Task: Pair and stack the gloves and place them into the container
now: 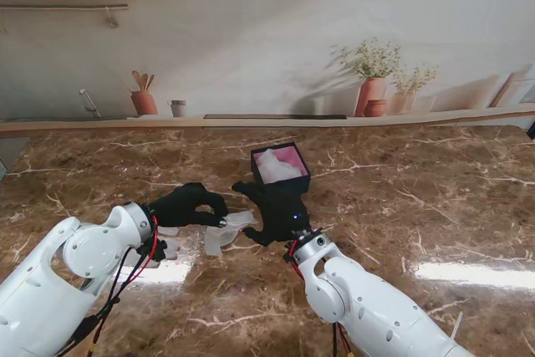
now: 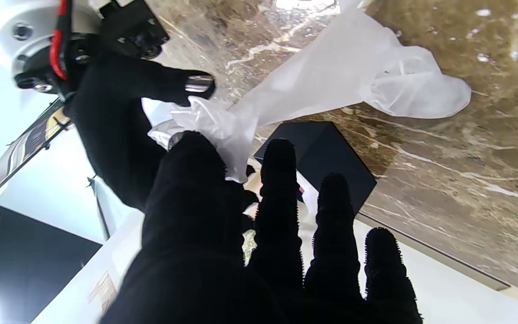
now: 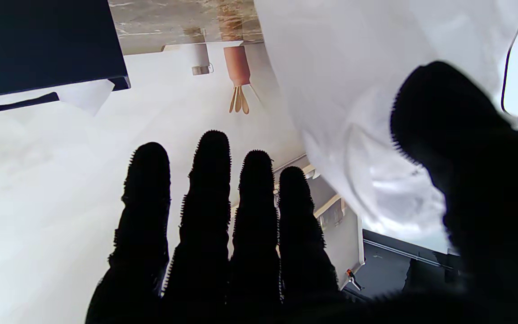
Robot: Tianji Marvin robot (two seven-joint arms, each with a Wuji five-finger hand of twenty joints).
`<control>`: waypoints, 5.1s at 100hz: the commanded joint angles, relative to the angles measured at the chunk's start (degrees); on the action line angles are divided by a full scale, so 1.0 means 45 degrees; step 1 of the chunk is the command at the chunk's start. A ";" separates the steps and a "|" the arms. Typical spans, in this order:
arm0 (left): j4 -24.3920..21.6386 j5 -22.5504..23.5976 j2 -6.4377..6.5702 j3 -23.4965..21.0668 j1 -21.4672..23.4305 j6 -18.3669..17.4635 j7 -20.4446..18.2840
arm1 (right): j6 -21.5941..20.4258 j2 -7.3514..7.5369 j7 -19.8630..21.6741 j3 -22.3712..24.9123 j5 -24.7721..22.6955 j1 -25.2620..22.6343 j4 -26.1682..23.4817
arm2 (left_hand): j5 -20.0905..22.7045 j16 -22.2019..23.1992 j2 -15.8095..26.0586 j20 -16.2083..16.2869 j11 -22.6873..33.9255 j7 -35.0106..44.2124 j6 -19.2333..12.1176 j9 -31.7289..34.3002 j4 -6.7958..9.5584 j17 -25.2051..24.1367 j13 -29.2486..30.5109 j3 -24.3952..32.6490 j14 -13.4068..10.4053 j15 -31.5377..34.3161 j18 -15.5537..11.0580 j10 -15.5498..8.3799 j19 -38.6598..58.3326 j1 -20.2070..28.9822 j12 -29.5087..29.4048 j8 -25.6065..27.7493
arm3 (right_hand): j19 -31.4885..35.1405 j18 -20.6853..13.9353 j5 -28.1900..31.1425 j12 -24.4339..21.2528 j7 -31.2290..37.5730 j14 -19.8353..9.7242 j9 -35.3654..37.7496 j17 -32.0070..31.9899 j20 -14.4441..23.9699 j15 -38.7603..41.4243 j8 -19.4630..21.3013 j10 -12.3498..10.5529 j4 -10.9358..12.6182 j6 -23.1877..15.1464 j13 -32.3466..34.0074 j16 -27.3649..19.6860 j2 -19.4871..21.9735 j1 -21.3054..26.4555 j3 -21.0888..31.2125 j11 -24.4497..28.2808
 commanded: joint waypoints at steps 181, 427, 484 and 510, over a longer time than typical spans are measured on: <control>-0.1629 -0.0229 -0.0518 -0.0197 0.1864 -0.2586 0.3004 | -0.1741 0.0201 0.3782 0.4754 0.3388 -0.5291 -0.6090 | 0.2558 -0.0332 -0.3693 -0.0828 -0.0828 -0.0011 -0.0721 0.3025 0.0220 -0.0079 0.2870 0.7017 0.0628 -0.0201 0.1222 -0.0002 0.1956 -0.3252 -0.2721 -0.7760 | 0.5720 0.0796 0.7424 0.4043 0.8494 0.0750 0.7689 0.2222 0.1714 0.5022 0.0254 0.0566 -0.0866 -0.1927 0.4107 0.2102 0.3753 0.1127 0.0597 0.2327; 0.5183 0.2028 -0.2283 0.8196 -0.4664 0.4553 0.6665 | 0.2287 0.0396 0.4877 0.2342 0.2209 -0.0329 0.1073 | 0.2164 0.1726 -0.3235 -0.1063 0.0967 -0.0579 0.0833 0.3931 -0.0017 -0.0037 0.3375 0.8418 0.1455 0.2604 0.1381 0.1088 0.4541 -0.4246 -0.2546 -0.7387 | 0.7360 0.0349 0.6494 0.4862 0.7951 0.0471 0.8368 0.3260 0.1459 0.7001 -0.2445 0.0099 -0.1143 -0.1741 0.4886 0.3012 0.3153 0.1020 -0.0452 0.3585; 0.1080 0.5065 -0.0617 0.3505 -0.1426 0.3765 0.4130 | 0.2987 0.0597 0.5024 0.4422 0.1656 -0.2555 -0.1666 | -0.1470 -0.1915 -0.2895 -0.1868 -0.1877 -0.7888 0.2175 -0.3381 0.0836 -0.0045 -0.0507 0.9496 0.0246 -0.1652 0.0885 0.0535 0.1992 -0.6327 -0.6297 -1.0201 | -0.1098 -0.0279 0.0493 -0.1208 -0.0830 0.0513 -0.0498 -0.1796 -0.0790 -0.2226 -0.0891 0.0399 0.1149 0.0210 -0.1737 -0.1936 0.5176 -0.1079 -0.5236 -0.2017; -0.0373 0.6676 -0.0094 -0.0191 0.0512 0.3139 0.1818 | 0.2940 0.0645 0.4866 0.5123 0.1316 -0.3485 -0.2747 | -0.1484 -0.1894 -0.3409 -0.1570 -0.1940 -0.7941 0.2136 -0.3613 0.0834 0.0076 -0.0534 0.9295 0.0320 -0.1669 0.0985 0.0745 0.2782 -0.6256 -0.6328 -1.0233 | -0.1019 -0.0123 0.0846 -0.1297 -0.0642 0.0546 -0.0145 -0.1548 -0.0781 -0.2252 -0.0915 0.0445 0.1281 0.0119 -0.1462 -0.1994 0.5143 -0.0990 -0.5220 -0.1950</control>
